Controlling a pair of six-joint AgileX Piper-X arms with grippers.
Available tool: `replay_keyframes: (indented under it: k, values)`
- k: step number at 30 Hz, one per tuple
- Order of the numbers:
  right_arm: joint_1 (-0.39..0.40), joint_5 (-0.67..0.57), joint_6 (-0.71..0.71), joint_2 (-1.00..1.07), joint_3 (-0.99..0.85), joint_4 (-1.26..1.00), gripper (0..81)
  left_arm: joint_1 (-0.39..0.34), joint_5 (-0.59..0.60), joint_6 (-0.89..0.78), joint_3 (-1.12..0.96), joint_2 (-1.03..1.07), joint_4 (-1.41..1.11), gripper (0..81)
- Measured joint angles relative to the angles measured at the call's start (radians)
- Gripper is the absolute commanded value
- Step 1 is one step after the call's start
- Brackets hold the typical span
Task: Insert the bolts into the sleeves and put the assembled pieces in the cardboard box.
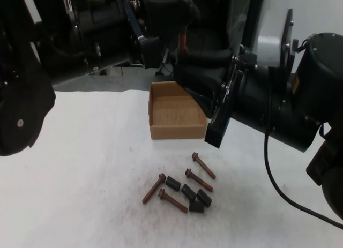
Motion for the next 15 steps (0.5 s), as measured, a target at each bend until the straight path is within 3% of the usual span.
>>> replay_keyframes:
  k: [2, 5, 8, 15]
  values:
    - [0.000, -0.003, 0.000, 0.001, -0.001, 0.000, 0.8, 0.000, 0.012, 0.003, 0.000, 0.000, -0.004, 10.9]
    - [0.000, -0.007, 0.000, 0.001, -0.001, 0.000, 0.8, 0.002, 0.048, 0.007, 0.000, 0.000, 0.009, 31.2]
    - [0.000, -0.004, 0.000, 0.001, -0.016, -0.014, 0.8, 0.002, 0.060, 0.006, 0.004, 0.000, 0.019, 46.1]
    - [0.000, 0.003, 0.000, -0.002, -0.018, -0.016, 0.8, 0.002, 0.074, 0.006, 0.005, 0.000, 0.026, 48.6]
